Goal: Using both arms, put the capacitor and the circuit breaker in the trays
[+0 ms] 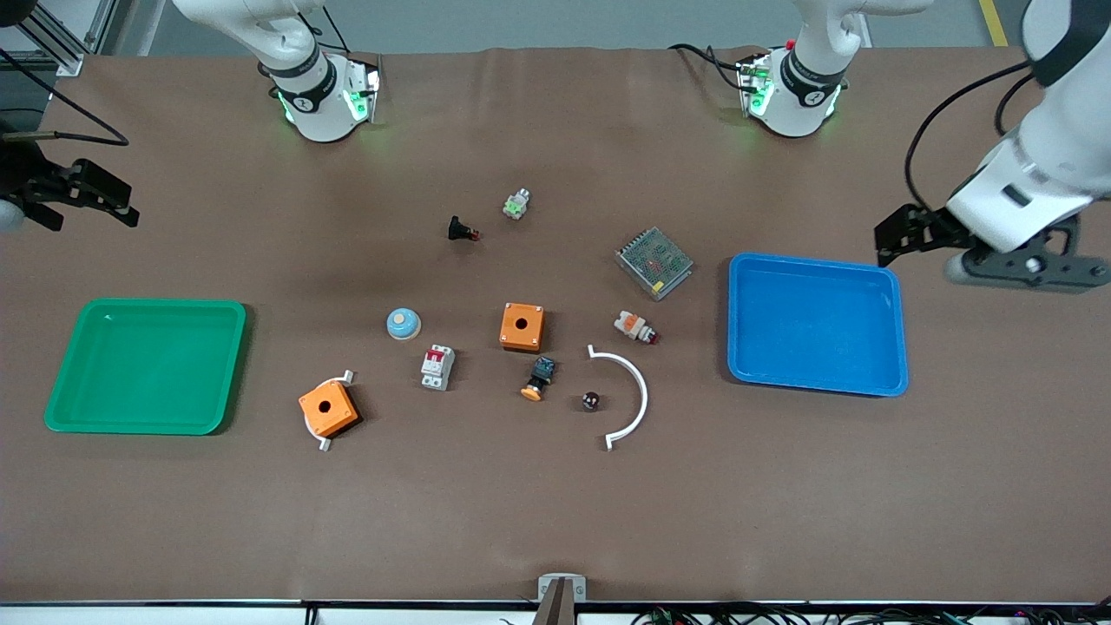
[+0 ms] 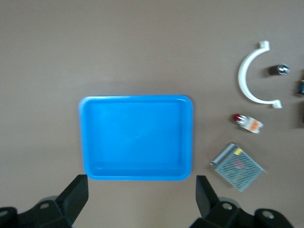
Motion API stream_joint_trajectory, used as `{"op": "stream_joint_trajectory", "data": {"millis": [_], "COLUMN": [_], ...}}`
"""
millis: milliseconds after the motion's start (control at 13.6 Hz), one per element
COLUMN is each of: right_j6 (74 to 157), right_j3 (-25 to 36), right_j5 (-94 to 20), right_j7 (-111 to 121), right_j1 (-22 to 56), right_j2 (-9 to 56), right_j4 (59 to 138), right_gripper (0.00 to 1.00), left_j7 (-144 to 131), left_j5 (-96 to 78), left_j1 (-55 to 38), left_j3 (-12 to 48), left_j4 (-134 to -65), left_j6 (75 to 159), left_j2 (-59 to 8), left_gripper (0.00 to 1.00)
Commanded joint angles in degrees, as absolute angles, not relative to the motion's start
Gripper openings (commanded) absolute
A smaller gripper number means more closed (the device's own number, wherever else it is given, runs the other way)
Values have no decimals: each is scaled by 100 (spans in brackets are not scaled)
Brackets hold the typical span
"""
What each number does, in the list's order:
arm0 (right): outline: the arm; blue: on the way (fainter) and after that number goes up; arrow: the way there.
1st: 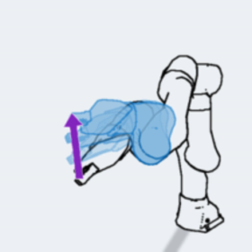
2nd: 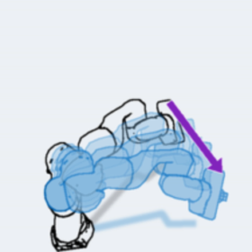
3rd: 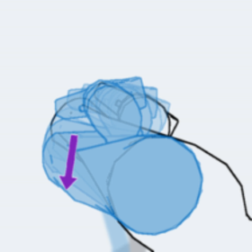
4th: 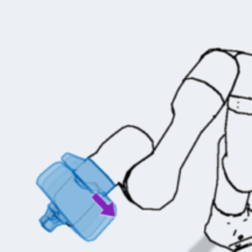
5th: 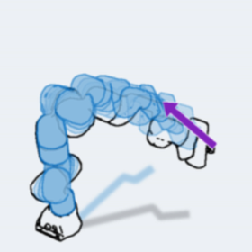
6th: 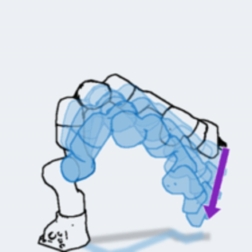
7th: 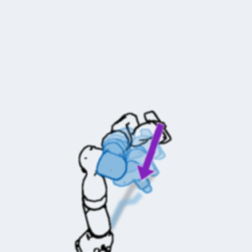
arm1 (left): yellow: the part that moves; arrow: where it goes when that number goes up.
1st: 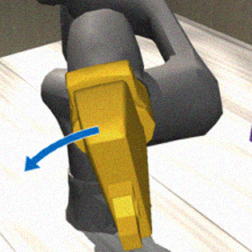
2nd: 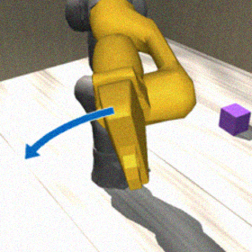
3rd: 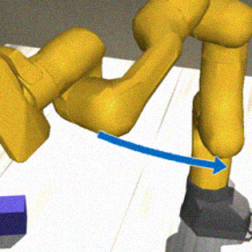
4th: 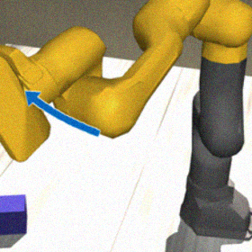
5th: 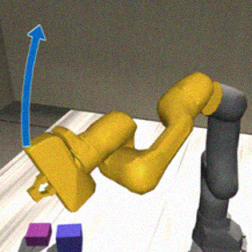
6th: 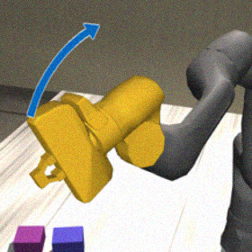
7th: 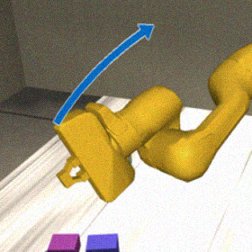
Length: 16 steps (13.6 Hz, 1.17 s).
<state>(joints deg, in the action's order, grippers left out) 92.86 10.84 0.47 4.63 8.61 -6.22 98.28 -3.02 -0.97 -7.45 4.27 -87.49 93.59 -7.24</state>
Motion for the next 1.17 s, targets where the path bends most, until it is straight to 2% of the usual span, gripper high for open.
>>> {"op": "stream_joint_trajectory", "data": {"millis": [0,220,367,661,881,1101], "right_j6": [9657,10176,10493,11117,11688,12303], "right_j3": [1020,1020,1020,1020,1020,1020], "right_j5": [123,-174,-395,-579,-1089,-1370], "right_j7": [98,-420,-850,-1555,-1801,-2319], "right_j1": [1045,1361,1572,2047,2433,2733], "right_j2": [-345,305,780,1677,2327,2872], "right_j4": [9905,9914,9931,9923,9905,9888], "right_gripper": [100,97,92,92,92,90], "left_j7": [-404,-702,-1132,-2363,-2776,-2935], "left_j5": [-334,-308,-316,-273,-272,-281], "left_j1": [-1026,-1563,-1906,-2679,-2978,-3523], "left_j3": [693,721,738,668,555,-25], "left_j4": [-8509,-7762,-7743,-7734,-7726,-7708], "left_j6": [9465,9806,10596,12765,14014,14440], "left_j2": [-1491,-2607,-3074,-4102,-4770,-5114], "left_gripper": [100,100,100,100,100,100]}}
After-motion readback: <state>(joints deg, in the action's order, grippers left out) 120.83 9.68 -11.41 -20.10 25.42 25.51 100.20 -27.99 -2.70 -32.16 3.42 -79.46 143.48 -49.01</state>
